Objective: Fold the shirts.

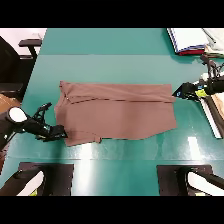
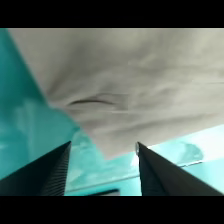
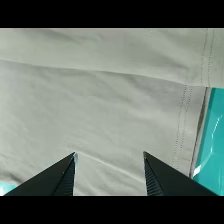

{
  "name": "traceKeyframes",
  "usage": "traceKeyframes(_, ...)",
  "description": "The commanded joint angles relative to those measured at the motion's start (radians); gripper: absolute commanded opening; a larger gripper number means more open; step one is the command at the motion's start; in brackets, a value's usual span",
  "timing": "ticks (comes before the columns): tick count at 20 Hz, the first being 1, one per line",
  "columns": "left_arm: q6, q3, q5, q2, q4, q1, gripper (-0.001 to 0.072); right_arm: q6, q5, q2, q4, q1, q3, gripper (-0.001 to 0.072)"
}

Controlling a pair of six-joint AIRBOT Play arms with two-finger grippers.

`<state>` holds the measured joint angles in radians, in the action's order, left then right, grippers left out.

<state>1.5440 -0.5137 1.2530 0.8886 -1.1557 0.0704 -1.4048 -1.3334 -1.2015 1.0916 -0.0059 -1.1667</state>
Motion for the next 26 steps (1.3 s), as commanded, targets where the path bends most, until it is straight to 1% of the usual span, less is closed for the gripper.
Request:
traceKeyframes(1,0.004,0.076,-0.063,-0.023,0.072,0.001,0.0489,0.002,0.006,0.013,-0.001,0.000,0.006,0.0478)
traceKeyframes(6,-0.007,0.111,-0.041,-0.023,0.080,0.001,0.0489,0.002,0.005,0.013,-0.001,0.000,0.006,0.0478)
traceKeyframes(10,-0.006,0.111,-0.077,-0.023,0.099,0.001,0.0486,0.002,-0.002,0.013,-0.001,0.000,0.006,0.0478)
traceKeyframes(11,-0.007,0.111,-0.092,-0.023,0.114,0.001,0.0391,0.002,-0.004,0.013,-0.001,0.000,0.006,0.0478)
traceKeyframes(12,-0.007,0.111,-0.107,-0.023,0.128,0.001,0.0143,0.002,-0.010,0.013,0.000,0.000,0.006,0.0478)
traceKeyframes(13,-0.007,0.109,-0.116,-0.023,0.142,0.001,0.0029,0.002,-0.024,0.013,0.000,0.000,0.006,0.0478)
traceKeyframes(16,-0.010,0.044,-0.071,-0.023,0.130,0.001,0.0023,0.010,-0.093,0.013,0.030,-0.036,0.045,0.0478)
traceKeyframes(19,-0.026,-0.049,-0.018,-0.023,0.105,0.001,0.0023,0.010,-0.098,0.058,0.063,-0.109,0.239,0.0478)
traceKeyframes(21,-0.026,-0.080,-0.019,-0.023,0.108,0.001,0.0024,0.010,-0.090,0.077,0.059,-0.160,0.380,0.0492)
traceKeyframes(23,-0.026,-0.085,-0.023,-0.023,0.109,0.001,0.0024,0.010,-0.058,0.066,0.036,-0.172,0.487,0.0493)
traceKeyframes(26,-0.026,-0.085,-0.023,-0.023,0.109,0.001,0.0024,0.027,0.037,0.020,-0.095,-0.121,0.570,0.0490)
